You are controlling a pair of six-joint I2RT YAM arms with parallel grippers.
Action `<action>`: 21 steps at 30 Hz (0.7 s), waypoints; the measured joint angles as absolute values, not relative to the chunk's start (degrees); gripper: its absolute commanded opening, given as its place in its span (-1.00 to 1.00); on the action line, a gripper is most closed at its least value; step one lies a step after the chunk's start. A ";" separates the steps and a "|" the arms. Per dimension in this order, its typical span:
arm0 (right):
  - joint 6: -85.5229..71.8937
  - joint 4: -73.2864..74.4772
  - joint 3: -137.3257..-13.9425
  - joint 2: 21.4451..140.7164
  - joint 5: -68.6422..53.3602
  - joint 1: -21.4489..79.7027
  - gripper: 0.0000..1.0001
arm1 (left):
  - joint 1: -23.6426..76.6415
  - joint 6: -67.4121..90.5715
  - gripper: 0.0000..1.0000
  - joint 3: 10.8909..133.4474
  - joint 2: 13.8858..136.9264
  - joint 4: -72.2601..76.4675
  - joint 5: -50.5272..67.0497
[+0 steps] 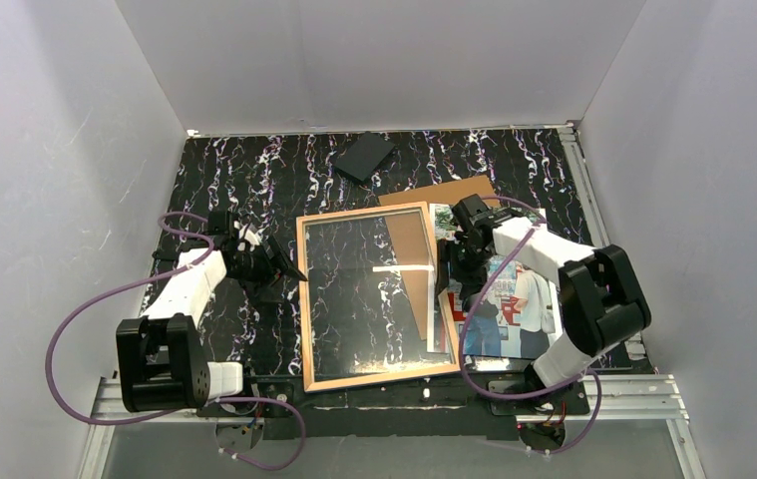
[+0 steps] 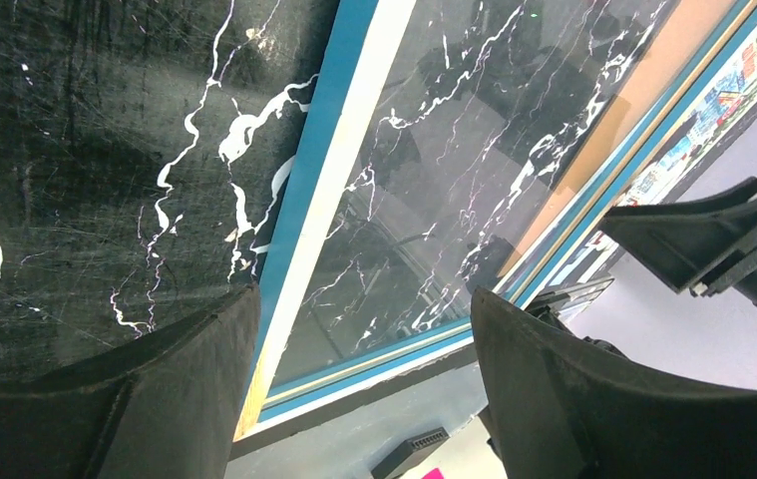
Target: Put the photo into the frame
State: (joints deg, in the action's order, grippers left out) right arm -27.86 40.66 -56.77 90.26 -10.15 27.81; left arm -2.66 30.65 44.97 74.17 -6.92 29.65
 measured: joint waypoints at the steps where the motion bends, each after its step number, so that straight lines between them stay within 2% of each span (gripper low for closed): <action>1: -27.62 40.05 -56.77 91.26 -10.81 27.33 0.27 | -2.66 30.65 0.51 44.97 74.17 -7.05 29.67; 11: -26.63 38.19 -56.99 96.38 -13.61 26.68 -0.06 | -2.66 30.52 0.49 44.93 73.91 -8.14 29.89; 18: -27.03 39.75 -60.69 99.20 -10.33 32.38 -0.61 | -2.66 30.48 0.48 44.60 72.44 -8.67 29.85; 21: -27.09 41.34 -62.87 100.25 -7.97 34.94 -0.71 | -2.66 30.50 0.48 44.38 72.44 -9.02 29.67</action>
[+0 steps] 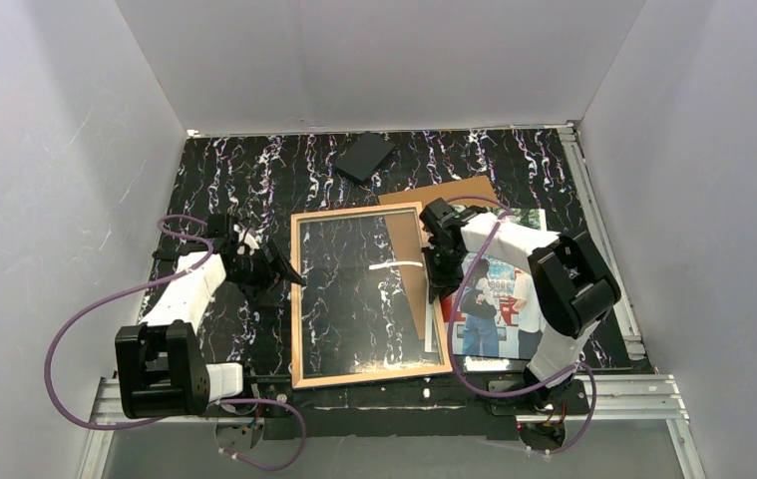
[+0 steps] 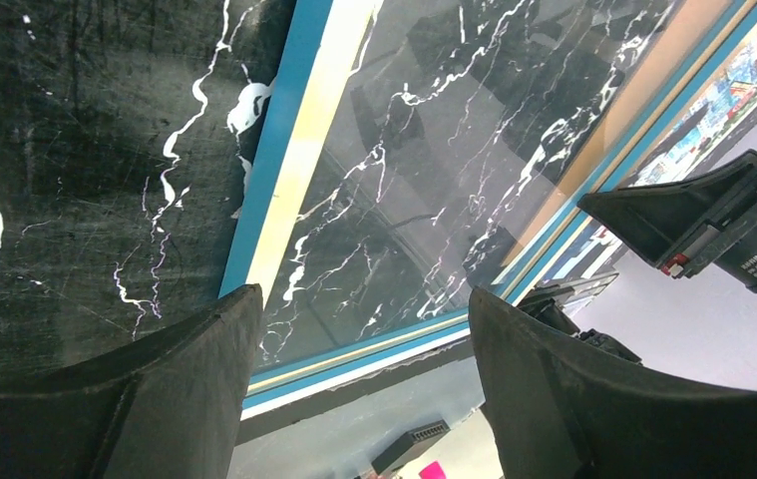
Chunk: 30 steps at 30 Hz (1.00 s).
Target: Put the photo into the frame
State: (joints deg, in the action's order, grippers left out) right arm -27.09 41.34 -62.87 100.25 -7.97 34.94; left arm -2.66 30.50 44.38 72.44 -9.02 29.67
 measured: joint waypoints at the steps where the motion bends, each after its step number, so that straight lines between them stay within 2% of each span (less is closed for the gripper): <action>1: -27.22 42.04 -63.59 100.57 -6.81 35.79 -0.74 | -2.66 30.50 0.48 44.21 72.44 -9.13 29.43; 12: -29.36 45.82 -68.97 103.61 -0.51 40.49 -0.97 | -2.66 30.13 0.51 43.55 70.76 -12.19 23.92; 30: -31.94 44.45 -70.02 103.88 -3.79 38.70 -0.97 | -2.66 27.64 0.53 46.15 63.16 -19.99 23.07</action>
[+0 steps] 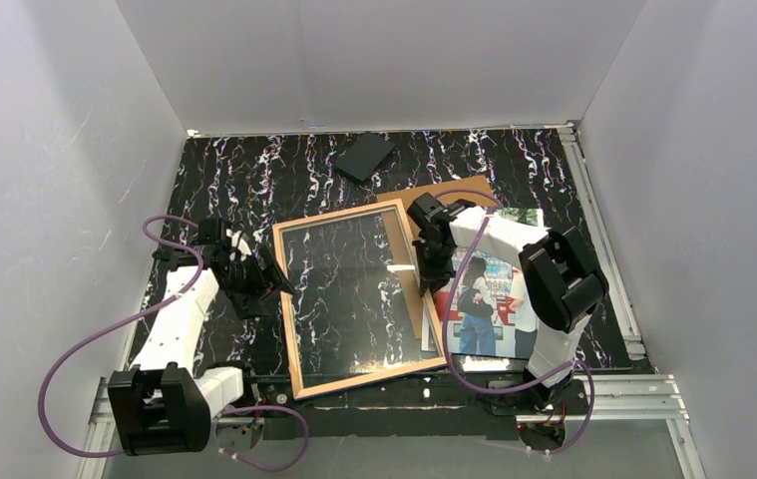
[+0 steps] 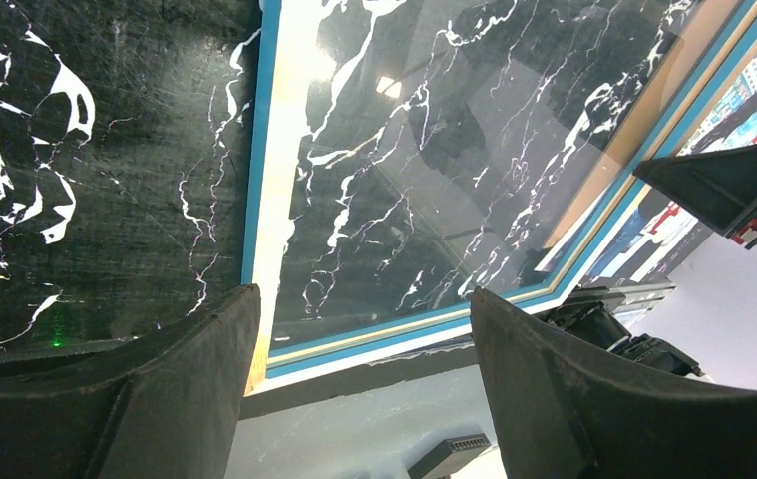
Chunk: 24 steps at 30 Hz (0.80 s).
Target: Put the photo into the frame
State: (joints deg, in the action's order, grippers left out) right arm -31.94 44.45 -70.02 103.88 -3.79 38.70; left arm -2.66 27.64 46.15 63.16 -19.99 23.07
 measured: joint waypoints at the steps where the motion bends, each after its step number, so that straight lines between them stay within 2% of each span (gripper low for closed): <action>1: -31.94 44.34 -70.02 103.88 -4.56 38.13 -0.97 | -2.66 27.62 0.52 46.15 62.83 -20.12 23.16; 14: -39.70 42.63 -78.63 104.38 -11.03 36.56 -0.97 | -2.66 26.98 0.53 47.03 62.11 -21.96 24.12; 24: -32.49 43.70 -87.02 114.30 -10.46 38.92 -0.97 | -2.66 26.48 0.53 47.68 61.91 -23.14 24.69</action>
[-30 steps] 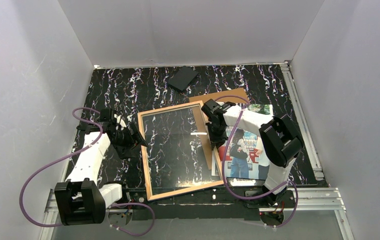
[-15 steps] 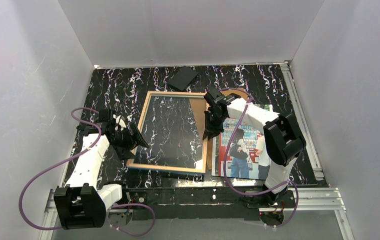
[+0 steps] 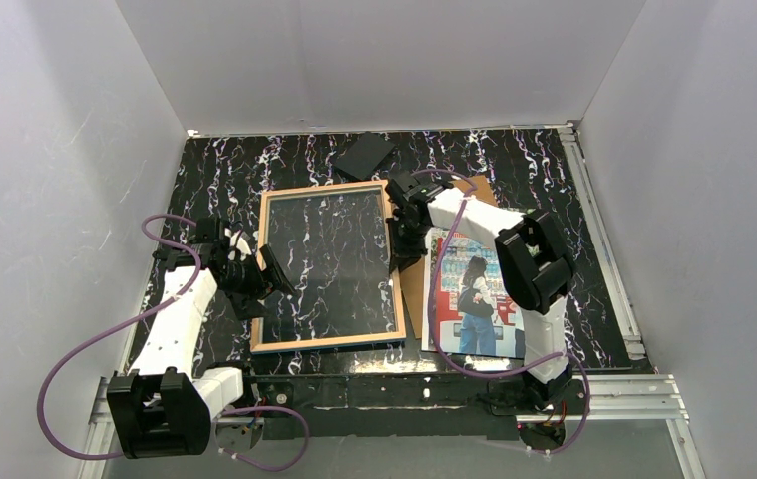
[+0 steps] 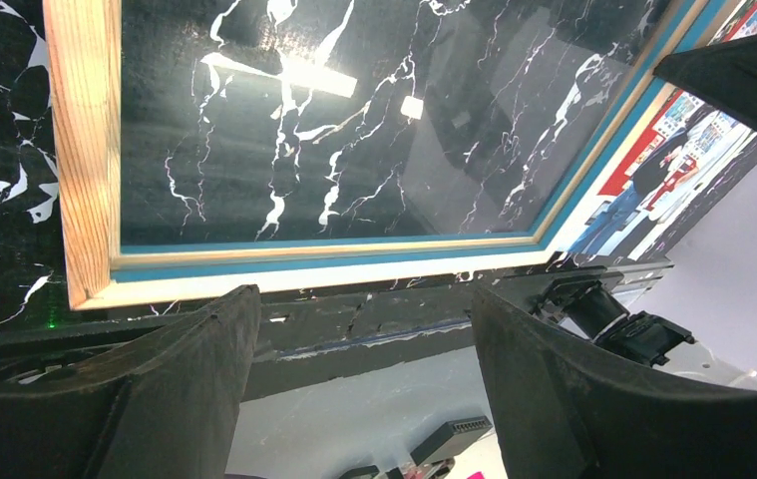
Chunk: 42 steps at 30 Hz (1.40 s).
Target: Put the photo into the frame
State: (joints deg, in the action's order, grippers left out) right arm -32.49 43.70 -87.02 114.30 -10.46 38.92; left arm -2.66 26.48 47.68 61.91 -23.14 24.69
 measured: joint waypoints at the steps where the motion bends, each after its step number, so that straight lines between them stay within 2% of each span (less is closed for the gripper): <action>1: -32.08 43.70 -87.07 114.67 -10.37 39.20 -0.97 | -2.66 26.39 0.54 47.75 61.91 -23.22 24.67; 5: -31.44 43.92 -87.02 114.80 -10.17 39.51 -0.97 | -2.66 26.13 0.54 47.77 61.91 -23.51 24.67; 10: -31.38 43.35 -85.38 114.80 -9.37 39.51 -0.06 | -2.66 26.15 0.54 47.77 61.84 -23.53 24.69; 13: -31.33 43.51 -84.75 114.61 -9.26 39.51 0.27 | -2.66 26.15 0.55 47.88 61.63 -23.62 24.69; 15: -31.20 43.62 -84.58 114.06 -9.02 39.51 0.37 | -2.66 26.13 0.55 48.18 61.54 -23.83 24.69; 23: -30.63 43.79 -83.44 108.90 -7.09 39.48 0.61 | -2.66 25.87 0.57 49.78 60.64 -24.32 25.43; 30: -29.85 43.79 -76.03 98.24 -7.20 36.36 0.65 | -1.63 25.67 0.59 51.31 59.81 -24.27 26.65; 35: -29.19 43.11 -66.46 89.10 -10.02 28.36 0.67 | 7.42 26.70 0.60 54.26 62.35 -23.66 25.52; 42: -26.98 43.42 -55.13 79.59 -13.72 12.10 0.68 | 26.11 30.30 0.65 61.80 74.63 -19.07 19.53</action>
State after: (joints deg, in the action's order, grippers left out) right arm -26.98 43.42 -55.13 79.59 -13.72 12.10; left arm 26.11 30.30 61.80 74.63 -19.07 19.53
